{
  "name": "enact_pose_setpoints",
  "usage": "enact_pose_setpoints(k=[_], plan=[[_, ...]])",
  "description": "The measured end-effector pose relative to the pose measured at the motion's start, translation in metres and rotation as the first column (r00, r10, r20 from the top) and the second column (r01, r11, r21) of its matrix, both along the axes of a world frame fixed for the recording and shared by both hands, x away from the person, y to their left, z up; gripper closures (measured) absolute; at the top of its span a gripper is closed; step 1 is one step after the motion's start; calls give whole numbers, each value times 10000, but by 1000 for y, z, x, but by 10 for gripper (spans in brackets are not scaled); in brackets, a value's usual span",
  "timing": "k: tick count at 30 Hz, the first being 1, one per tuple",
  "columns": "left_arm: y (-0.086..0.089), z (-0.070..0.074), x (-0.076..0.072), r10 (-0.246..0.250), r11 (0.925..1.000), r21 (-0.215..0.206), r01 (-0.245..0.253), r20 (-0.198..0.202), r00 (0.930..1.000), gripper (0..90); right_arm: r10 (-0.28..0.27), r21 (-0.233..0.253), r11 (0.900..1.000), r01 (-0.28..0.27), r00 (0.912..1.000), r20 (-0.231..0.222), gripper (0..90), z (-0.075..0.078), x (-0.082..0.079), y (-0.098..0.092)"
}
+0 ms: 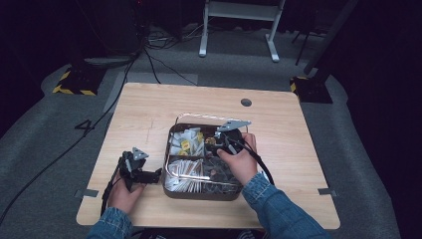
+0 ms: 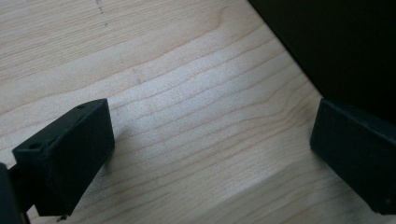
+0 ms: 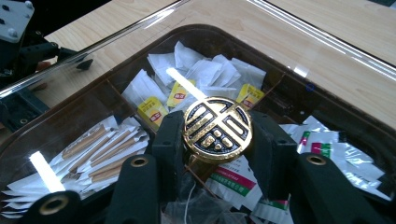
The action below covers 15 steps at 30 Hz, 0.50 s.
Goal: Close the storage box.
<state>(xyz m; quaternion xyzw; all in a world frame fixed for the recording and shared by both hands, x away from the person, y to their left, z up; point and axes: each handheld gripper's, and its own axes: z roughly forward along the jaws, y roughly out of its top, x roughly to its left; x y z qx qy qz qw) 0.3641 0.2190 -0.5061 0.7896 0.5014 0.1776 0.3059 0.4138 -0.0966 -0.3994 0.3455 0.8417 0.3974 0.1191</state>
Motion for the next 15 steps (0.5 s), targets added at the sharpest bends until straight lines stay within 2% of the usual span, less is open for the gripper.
enact_pose_setpoints(k=[15], plan=[[0,0,0,0,10000,8,0,-1,10000,1,340,-222,9992,-345,9991,-255,590,-14,-9,14]])
